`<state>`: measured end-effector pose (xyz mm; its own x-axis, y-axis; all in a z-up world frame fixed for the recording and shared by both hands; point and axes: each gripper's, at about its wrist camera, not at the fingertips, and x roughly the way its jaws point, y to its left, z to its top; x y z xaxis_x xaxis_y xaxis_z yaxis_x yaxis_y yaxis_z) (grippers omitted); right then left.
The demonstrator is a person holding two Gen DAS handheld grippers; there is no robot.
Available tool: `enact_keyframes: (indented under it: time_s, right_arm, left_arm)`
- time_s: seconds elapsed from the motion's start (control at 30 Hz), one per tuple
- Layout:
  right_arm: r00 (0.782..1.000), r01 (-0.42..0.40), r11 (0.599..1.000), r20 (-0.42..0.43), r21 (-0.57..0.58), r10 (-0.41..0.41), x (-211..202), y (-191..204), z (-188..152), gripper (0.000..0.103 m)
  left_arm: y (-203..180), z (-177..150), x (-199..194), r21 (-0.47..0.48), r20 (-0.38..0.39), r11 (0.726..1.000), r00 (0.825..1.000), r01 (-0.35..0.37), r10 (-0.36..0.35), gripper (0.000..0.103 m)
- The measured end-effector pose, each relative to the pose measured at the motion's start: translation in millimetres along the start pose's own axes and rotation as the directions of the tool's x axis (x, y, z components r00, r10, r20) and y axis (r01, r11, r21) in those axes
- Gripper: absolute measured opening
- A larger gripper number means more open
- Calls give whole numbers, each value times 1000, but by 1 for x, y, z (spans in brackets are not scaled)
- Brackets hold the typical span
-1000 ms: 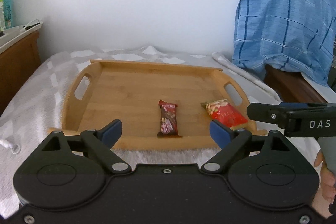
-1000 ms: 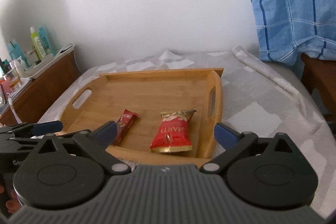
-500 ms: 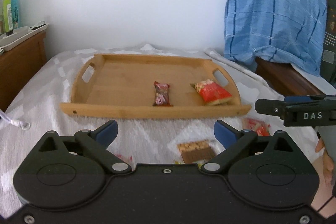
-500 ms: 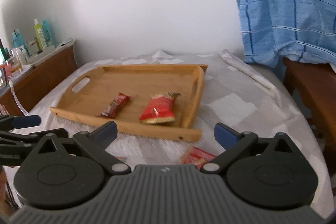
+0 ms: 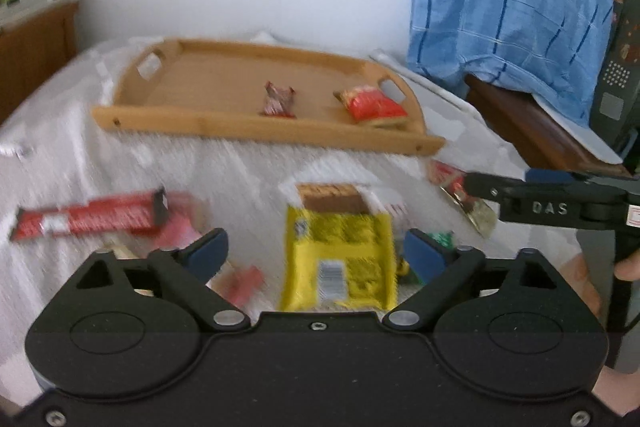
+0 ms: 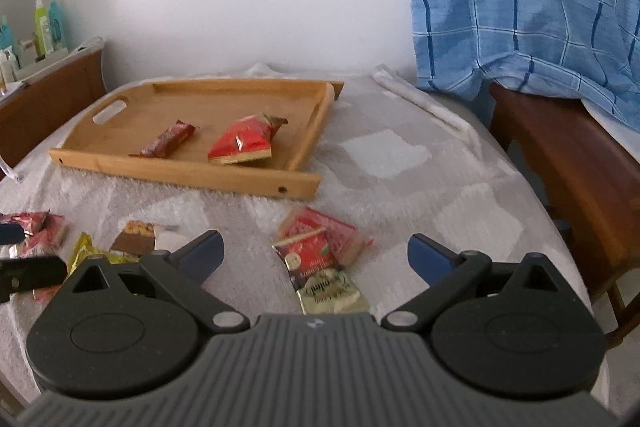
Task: Organize snacks
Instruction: 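Move both tools back toward the remaining snacks on the towel, then grasp the yellow biscuit pack with the left tool while the right tool grasps the gold candy packet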
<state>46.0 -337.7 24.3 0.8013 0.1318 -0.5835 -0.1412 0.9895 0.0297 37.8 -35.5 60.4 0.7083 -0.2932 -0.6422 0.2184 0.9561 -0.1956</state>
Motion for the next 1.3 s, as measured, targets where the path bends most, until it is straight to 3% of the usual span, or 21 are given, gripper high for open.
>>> enact_keyframes:
  time_s: [0.17, 0.33, 0.47, 0.73, 0.83, 1.0, 1.13, 1.17, 1.23, 1.3]
  right_arm:
    - [1000, -7, 999, -11, -38, 6, 5, 8, -4, 98]
    - [999, 0, 1000, -44, -9, 0, 16, 6, -5, 92]
    - [998, 8, 1000, -64, -2, -8, 22, 7, -7, 89]
    - [997, 3, 1000, -75, -24, -5, 28, 14, -11, 88]
    - [996, 40, 999, -83, -14, -41, 32, 11, -9, 87]
    - [990, 53, 999, -133, 3, -52, 41, 7, -8, 78]
    - [988, 55, 998, -140, -19, -57, 41, 10, -10, 76]
    - [988, 53, 999, -142, -14, -54, 41, 9, -10, 75]
    - [989, 48, 999, -143, -6, -49, 40, 8, -10, 69]
    - [990, 45, 999, -136, 9, -43, 38, 6, -10, 52]
  left_arm:
    - [-9, -8, 5, 21, -16, 1000, 1000, -9, 9, 77]
    - [-17, -11, 10, 39, -19, 999, 1000, -19, 20, 75]
    - [-18, -13, 16, 36, -35, 999, 999, -35, 36, 67]
    - [-25, -17, 27, 56, -53, 997, 997, -53, 56, 67]
    - [-25, -16, 32, 52, -74, 997, 995, -57, 61, 67]
    - [-25, -18, 37, 50, -85, 996, 994, -72, 76, 67]
    - [-28, -18, 39, 63, -85, 994, 992, -88, 93, 67]
    - [-28, -18, 38, 63, -85, 994, 992, -87, 92, 63]
    - [-28, -17, 37, 67, -85, 995, 993, -79, 85, 54]
    - [-29, -16, 35, 73, -83, 994, 993, -82, 88, 52]
